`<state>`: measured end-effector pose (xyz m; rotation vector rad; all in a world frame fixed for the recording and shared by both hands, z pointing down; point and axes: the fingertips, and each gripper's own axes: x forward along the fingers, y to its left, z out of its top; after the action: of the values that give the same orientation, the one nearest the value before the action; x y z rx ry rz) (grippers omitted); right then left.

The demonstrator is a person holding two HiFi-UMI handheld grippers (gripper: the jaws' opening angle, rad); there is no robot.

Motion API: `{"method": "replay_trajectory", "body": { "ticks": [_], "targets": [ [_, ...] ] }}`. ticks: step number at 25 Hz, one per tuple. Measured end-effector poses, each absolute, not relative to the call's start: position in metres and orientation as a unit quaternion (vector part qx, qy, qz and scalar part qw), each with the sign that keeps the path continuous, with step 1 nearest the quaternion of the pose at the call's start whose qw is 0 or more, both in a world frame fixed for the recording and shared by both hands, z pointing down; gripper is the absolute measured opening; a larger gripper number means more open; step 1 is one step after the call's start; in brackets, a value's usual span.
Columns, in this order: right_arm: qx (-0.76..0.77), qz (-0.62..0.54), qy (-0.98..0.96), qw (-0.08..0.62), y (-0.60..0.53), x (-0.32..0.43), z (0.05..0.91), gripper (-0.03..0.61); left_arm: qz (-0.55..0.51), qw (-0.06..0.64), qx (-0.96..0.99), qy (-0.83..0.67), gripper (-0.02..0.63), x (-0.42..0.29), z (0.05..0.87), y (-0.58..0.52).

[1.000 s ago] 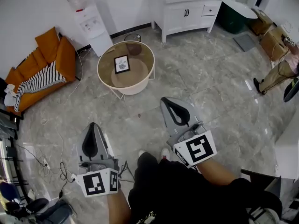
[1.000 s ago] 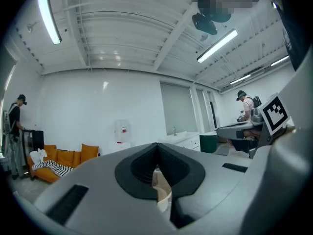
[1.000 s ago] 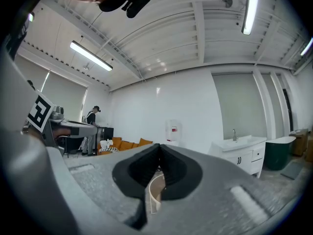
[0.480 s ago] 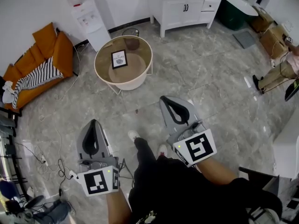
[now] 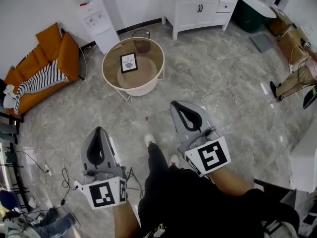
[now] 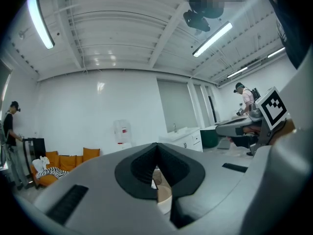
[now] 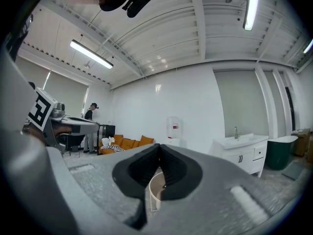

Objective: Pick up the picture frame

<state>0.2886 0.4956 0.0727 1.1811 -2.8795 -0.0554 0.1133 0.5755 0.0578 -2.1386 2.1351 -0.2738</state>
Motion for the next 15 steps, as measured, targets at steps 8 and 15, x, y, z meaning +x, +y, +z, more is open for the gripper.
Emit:
{"method": "replay_trajectory", "body": {
  "ticks": [8, 15],
  "targets": [
    [0.378, -0.027, -0.925, 0.006, 0.476, 0.282, 0.065, -0.003, -0.054, 0.051, -0.710, 0.700, -0.003, 0.105, 0.053, 0.553],
    [0.373, -0.023, -0.927, 0.000, 0.451, 0.268, 0.061, -0.003, -0.042, 0.038, -0.703, 0.709, -0.003, 0.090, 0.052, 0.531]
  ]
}}
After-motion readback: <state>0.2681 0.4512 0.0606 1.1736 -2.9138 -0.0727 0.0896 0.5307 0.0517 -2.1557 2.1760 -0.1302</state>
